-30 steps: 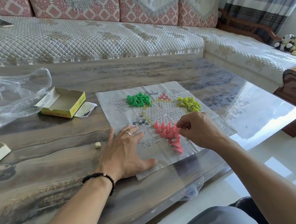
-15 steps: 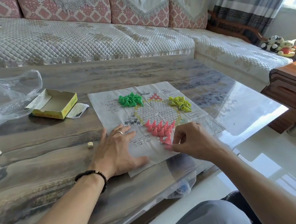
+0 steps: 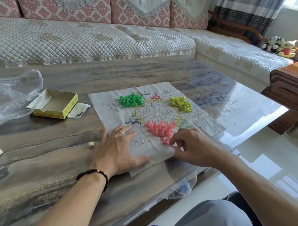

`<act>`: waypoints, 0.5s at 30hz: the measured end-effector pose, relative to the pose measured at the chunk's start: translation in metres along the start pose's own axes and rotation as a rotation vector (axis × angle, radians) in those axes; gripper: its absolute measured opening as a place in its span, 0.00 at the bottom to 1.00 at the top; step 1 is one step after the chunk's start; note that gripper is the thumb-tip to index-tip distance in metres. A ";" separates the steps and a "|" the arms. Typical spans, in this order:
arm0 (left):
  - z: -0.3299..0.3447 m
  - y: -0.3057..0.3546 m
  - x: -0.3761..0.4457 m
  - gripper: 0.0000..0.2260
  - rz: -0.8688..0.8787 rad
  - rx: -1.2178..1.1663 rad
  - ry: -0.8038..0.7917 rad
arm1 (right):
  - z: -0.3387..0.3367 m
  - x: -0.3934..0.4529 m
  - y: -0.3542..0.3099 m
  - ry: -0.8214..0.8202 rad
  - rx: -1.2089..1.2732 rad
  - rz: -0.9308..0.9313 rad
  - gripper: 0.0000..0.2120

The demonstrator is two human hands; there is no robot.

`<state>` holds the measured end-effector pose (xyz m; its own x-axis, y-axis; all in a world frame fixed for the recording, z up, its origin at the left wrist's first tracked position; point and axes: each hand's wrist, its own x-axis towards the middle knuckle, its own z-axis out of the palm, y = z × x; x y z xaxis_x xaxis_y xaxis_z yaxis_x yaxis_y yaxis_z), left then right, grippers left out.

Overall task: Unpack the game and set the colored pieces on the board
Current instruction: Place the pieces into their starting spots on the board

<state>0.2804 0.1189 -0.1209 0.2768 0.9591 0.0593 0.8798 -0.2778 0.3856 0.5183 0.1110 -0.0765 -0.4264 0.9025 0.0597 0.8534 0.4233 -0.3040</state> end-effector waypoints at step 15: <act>-0.002 0.002 -0.001 0.44 -0.015 0.018 -0.012 | -0.016 0.046 -0.012 0.102 0.095 0.068 0.04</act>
<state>0.2811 0.1173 -0.1188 0.2678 0.9625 0.0429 0.8909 -0.2643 0.3695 0.4931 0.1489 -0.0550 -0.3313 0.9344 0.1309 0.8451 0.3556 -0.3992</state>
